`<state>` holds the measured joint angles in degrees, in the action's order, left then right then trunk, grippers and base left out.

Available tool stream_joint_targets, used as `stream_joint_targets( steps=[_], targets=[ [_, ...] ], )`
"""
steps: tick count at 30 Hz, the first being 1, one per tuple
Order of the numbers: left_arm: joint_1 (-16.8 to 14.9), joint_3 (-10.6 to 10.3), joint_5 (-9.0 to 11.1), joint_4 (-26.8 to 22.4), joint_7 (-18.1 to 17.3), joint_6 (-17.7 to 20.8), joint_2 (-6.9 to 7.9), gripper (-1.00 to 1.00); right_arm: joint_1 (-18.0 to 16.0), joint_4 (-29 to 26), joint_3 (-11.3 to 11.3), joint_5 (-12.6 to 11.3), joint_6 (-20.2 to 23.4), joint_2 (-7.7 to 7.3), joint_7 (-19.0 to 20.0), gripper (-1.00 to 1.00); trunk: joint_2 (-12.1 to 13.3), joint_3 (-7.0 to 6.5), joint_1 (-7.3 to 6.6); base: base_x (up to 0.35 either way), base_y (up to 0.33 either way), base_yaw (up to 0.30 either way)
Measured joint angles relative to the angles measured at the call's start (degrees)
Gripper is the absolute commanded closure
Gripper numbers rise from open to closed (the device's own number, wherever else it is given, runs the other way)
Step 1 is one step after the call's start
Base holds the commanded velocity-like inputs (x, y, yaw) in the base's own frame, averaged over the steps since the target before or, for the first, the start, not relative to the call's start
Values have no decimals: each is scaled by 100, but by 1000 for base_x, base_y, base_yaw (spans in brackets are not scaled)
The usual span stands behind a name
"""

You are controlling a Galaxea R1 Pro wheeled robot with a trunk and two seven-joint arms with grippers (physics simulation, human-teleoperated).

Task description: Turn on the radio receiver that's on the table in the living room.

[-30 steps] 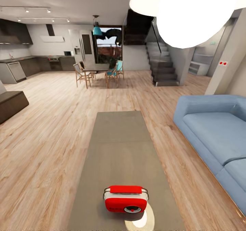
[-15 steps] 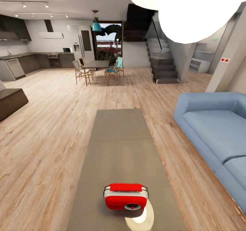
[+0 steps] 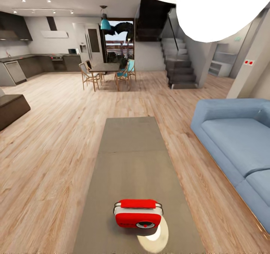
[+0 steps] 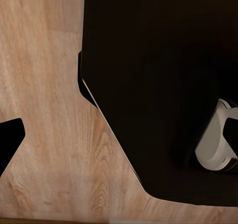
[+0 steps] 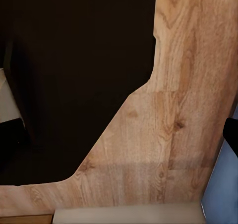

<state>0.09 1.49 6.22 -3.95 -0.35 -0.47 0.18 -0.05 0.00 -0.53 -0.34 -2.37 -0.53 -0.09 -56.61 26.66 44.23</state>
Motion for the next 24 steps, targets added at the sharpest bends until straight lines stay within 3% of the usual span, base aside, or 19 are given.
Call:
stream_joint_targets(
  steps=[24],
  targets=[
    [0,0,2,0,-1,-2,0,-100,-2,0,0,-1,0,0,0,-100,0,223,0,0,0,0]
  ],
)
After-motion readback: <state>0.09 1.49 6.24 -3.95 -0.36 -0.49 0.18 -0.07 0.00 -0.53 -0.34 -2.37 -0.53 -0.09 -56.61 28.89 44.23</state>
